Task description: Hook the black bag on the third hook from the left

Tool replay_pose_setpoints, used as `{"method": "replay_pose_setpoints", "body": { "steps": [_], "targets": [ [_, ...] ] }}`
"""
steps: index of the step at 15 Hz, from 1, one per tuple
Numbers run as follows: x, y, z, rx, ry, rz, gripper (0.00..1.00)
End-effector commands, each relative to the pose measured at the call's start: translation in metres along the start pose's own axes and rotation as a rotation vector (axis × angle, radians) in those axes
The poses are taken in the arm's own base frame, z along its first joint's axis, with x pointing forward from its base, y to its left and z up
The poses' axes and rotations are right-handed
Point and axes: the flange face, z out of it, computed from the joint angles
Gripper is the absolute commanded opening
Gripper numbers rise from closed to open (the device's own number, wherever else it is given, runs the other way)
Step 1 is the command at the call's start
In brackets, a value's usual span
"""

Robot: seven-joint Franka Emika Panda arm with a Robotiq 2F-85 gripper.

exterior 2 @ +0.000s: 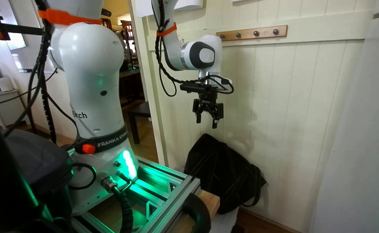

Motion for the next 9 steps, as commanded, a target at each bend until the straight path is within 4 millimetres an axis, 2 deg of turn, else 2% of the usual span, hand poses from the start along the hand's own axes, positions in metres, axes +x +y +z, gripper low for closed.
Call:
{"method": "replay_pose_setpoints", "body": {
  "steps": [1, 4, 9],
  "targets": [
    [0.018, 0.004, 0.043, 0.05, 0.011, -0.056, 1.0],
    [0.036, 0.0, 0.068, 0.095, 0.017, -0.116, 1.0],
    [0.09, -0.007, 0.1, 0.099, 0.001, -0.15, 1.0]
  ]
}}
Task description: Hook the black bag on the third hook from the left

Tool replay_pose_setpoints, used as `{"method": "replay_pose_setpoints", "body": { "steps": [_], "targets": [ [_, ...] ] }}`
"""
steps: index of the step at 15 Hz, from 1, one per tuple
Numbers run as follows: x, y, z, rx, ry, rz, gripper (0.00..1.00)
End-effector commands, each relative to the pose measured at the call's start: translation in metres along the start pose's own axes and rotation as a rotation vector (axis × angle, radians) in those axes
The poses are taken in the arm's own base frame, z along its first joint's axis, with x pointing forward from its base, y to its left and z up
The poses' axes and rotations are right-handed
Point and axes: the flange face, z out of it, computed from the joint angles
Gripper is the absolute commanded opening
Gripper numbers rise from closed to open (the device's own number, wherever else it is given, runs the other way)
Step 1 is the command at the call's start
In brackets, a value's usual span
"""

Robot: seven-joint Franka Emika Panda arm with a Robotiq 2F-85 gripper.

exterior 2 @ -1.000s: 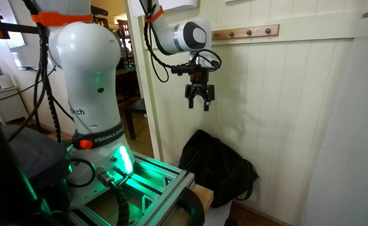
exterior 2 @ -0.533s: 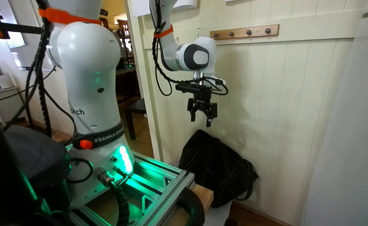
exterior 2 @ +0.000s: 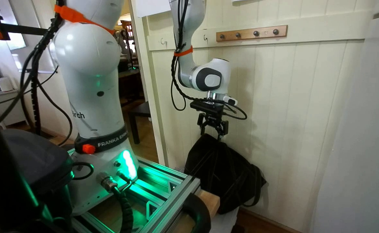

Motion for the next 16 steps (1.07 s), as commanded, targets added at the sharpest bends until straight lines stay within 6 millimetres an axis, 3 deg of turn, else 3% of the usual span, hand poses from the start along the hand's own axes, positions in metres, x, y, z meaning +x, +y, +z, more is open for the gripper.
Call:
{"method": "replay_pose_setpoints", "body": {
  "steps": [1, 2, 3, 16],
  "targets": [
    [0.042, 0.005, 0.027, -0.006, -0.002, -0.019, 1.0],
    [0.05, 0.006, 0.033, -0.015, 0.0, -0.016, 1.0],
    [0.032, 0.004, 0.016, -0.005, 0.007, -0.01, 1.0],
    [0.038, 0.005, 0.019, -0.035, 0.04, 0.015, 1.0]
  ]
}}
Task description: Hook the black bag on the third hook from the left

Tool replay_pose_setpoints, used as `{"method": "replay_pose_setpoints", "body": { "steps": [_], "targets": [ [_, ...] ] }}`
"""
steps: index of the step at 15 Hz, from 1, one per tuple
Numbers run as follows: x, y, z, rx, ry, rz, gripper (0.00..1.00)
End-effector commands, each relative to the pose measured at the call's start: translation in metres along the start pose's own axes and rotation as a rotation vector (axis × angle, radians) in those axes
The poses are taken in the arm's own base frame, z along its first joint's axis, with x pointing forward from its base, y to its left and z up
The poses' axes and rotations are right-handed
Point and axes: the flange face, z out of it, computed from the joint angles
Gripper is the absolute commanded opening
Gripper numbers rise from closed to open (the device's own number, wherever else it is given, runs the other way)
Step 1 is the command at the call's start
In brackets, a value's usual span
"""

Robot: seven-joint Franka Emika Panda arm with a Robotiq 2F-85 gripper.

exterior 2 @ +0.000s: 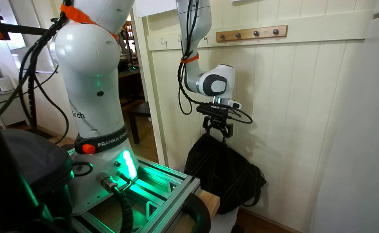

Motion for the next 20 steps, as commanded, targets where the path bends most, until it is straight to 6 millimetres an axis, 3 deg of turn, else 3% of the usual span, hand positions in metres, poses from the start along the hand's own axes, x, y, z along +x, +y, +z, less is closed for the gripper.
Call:
{"method": "replay_pose_setpoints", "body": {
  "steps": [1, 5, 12, 20],
  "targets": [
    [0.008, 0.0, 0.006, -0.038, 0.045, 0.03, 1.0],
    [0.032, 0.007, 0.025, -0.093, 0.153, 0.071, 1.0],
    [0.073, 0.007, 0.069, -0.137, 0.258, -0.05, 1.0],
    [0.096, 0.007, 0.115, -0.163, 0.313, -0.147, 1.0]
  ]
}}
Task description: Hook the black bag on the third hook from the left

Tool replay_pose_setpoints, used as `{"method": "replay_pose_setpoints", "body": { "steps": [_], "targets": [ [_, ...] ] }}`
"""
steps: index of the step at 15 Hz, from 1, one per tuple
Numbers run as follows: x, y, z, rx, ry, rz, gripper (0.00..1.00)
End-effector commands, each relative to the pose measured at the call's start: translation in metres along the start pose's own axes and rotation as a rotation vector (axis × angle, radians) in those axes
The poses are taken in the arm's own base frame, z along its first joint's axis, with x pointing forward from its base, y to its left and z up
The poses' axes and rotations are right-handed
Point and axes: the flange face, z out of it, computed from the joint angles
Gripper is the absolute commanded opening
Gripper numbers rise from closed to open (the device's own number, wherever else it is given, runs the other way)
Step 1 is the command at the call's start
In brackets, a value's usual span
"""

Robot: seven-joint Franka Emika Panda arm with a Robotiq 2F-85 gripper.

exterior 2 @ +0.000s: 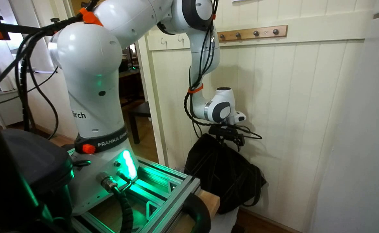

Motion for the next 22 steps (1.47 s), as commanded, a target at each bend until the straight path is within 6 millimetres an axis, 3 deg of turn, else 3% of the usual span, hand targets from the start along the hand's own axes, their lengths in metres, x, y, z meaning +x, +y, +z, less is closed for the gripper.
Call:
{"method": "replay_pose_setpoints", "body": {
  "steps": [1, 2, 3, 9, 14, 22],
  "targets": [
    [0.001, -0.004, 0.03, -0.005, 0.03, -0.038, 1.0],
    [0.001, -0.004, 0.036, 0.003, 0.019, -0.03, 1.0],
    [0.0, -0.003, 0.019, 0.0, 0.005, -0.018, 1.0],
    [0.002, -0.005, 0.035, 0.006, 0.002, -0.029, 1.0],
    [0.013, -0.009, 0.074, 0.034, -0.028, -0.09, 1.0],
    [0.033, -0.011, 0.113, 0.002, 0.029, -0.189, 1.0]
  ]
}}
